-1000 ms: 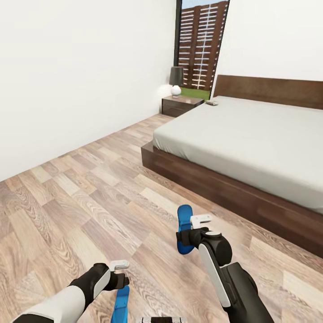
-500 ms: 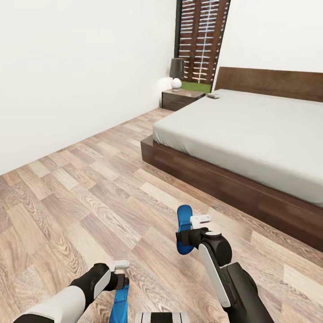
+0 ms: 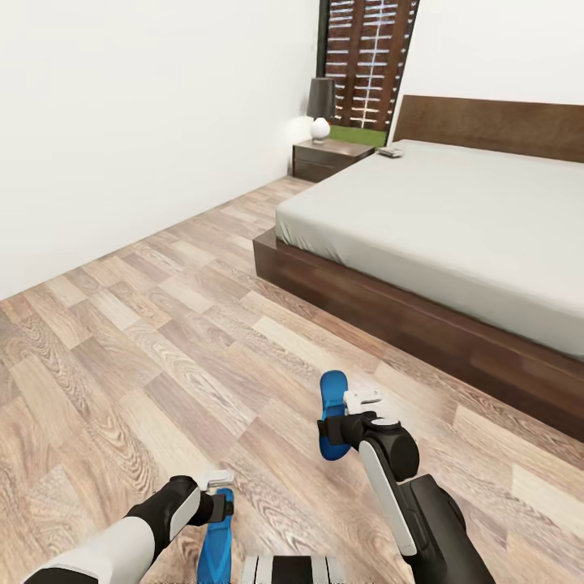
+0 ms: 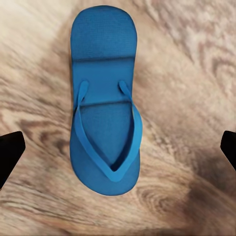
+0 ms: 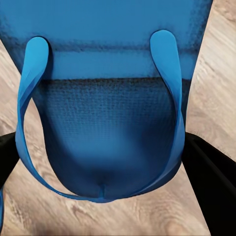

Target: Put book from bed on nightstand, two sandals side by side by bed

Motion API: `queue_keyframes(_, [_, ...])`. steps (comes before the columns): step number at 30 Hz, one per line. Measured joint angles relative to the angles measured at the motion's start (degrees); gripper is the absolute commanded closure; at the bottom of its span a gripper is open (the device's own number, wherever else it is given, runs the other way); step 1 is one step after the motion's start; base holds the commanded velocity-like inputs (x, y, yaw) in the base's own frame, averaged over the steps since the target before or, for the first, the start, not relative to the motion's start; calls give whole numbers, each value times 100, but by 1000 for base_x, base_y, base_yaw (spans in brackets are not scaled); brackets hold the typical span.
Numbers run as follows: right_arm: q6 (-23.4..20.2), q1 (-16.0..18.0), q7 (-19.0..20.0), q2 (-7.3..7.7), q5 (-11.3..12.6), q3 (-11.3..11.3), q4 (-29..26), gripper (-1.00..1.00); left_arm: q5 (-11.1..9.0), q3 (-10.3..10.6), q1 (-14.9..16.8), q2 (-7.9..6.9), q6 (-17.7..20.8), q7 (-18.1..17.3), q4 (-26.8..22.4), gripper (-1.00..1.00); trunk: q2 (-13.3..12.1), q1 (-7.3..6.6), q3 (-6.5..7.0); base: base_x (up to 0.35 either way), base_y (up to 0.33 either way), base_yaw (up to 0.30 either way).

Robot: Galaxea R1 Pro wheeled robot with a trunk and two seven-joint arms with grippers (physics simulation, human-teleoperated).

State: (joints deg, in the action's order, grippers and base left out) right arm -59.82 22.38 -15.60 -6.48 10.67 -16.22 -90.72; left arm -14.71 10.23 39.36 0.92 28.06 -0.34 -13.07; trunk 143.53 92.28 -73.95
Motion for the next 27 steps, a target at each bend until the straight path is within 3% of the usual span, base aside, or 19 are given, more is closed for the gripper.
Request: queue_keyframes(27, [0,0,0,-2,6,-12,6,100,-5,28,9,-9,-92,1,-52,-100,36,70,-599,0,0,0])
